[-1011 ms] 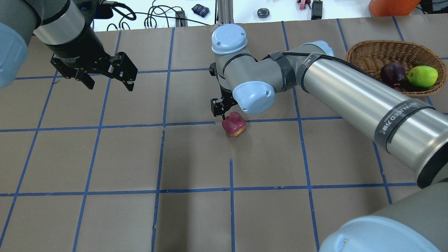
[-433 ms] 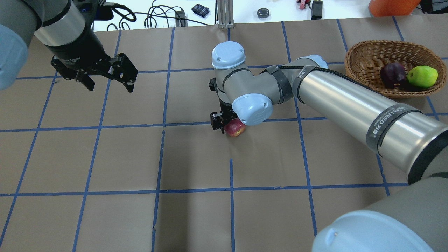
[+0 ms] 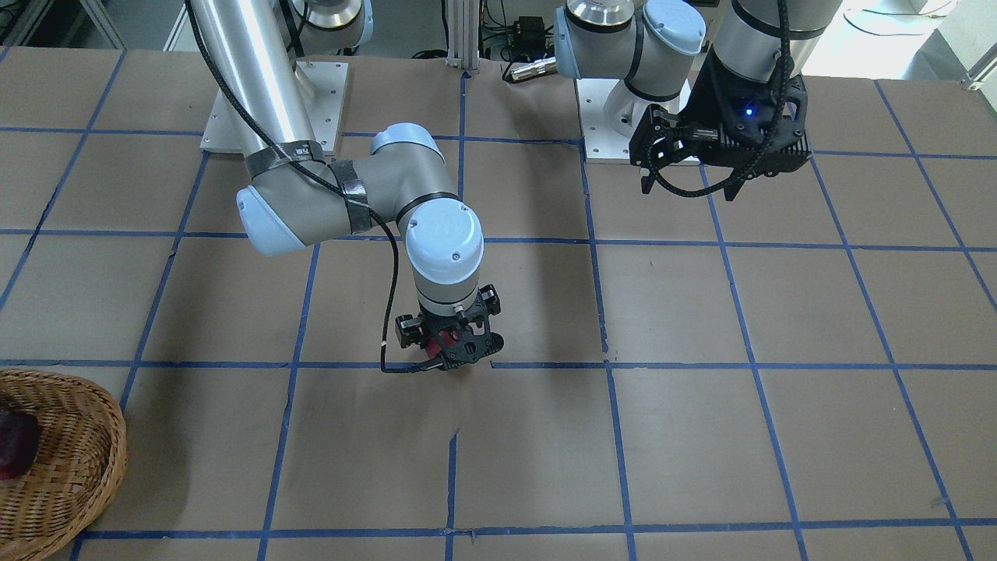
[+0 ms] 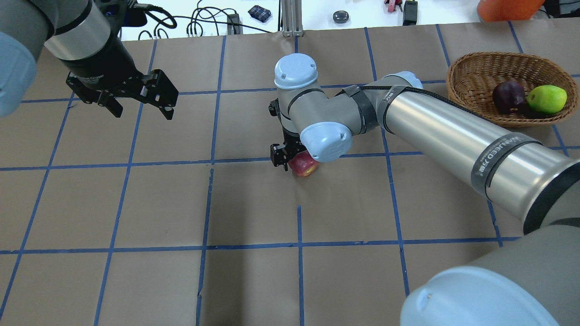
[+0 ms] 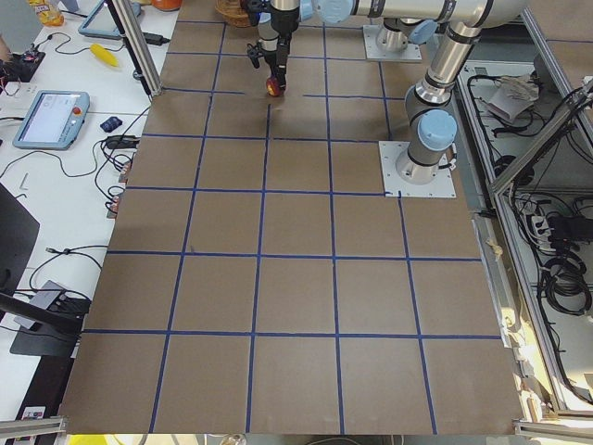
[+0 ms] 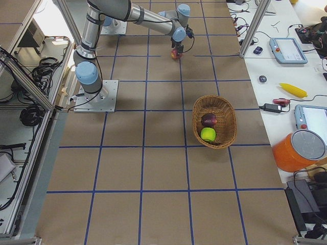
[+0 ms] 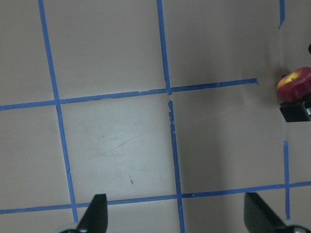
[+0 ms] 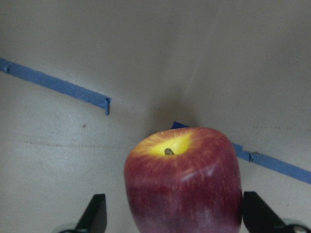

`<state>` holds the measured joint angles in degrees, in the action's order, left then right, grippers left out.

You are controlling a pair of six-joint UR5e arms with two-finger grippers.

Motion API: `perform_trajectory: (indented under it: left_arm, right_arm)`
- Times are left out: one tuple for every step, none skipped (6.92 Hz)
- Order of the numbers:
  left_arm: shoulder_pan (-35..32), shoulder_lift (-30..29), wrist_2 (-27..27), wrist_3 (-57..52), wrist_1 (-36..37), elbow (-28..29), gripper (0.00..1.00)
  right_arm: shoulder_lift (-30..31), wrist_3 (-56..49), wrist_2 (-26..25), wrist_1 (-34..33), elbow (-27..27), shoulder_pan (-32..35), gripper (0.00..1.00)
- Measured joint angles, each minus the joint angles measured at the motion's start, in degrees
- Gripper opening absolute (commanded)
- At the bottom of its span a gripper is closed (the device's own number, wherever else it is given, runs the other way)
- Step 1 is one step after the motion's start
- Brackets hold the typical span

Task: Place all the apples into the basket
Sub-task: 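Carry the red apple into the basket and open the right gripper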

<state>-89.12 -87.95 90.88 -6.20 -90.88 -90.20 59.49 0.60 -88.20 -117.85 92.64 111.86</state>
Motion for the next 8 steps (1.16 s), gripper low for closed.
perform_trajectory:
  left_arm:
    - [0.0,0.02,0.0,0.08,0.0,-0.01,1.0]
    - [0.0,0.0,0.0,0.12,0.0,0.0,1.0]
    - [0.0,0.0,0.0,0.13,0.0,-0.02,1.0]
    - [0.0,0.03,0.0,0.14,0.0,-0.06,1.0]
    - [-0.02,0.05,0.0,0.14,0.0,-0.09,1.0]
    - [-0.06,0.06,0.0,0.14,0.0,-0.12,1.0]
    - [-0.05,0.07,0.0,0.14,0.0,-0.13,1.0]
    - [-0.05,0.07,0.0,0.14,0.0,-0.13,1.0]
  right_arm:
    - [-0.91,0.29,-0.03,-1.5,0.12,-0.03,0.57]
    - [-1.75,0.41,-0.22,-3.77,0.36,-0.25,0.01]
    - [-2.14,0.09,-0.47,-5.4,0.34,-0.85,0.0]
    - [-2.1,-0.22,-0.53,-6.09,0.13,-1.95,0.0]
    - [-1.12,-0.06,-0.44,-6.14,-0.37,-3.6,0.0]
    - [1.17,0.15,-0.47,-5.58,-1.39,-6.63,0.0]
    - [3.64,0.2,-0.6,-4.45,-3.02,-11.52,0.0]
    - [5.46,0.06,-0.61,-3.27,-5.19,-18.0,0.0]
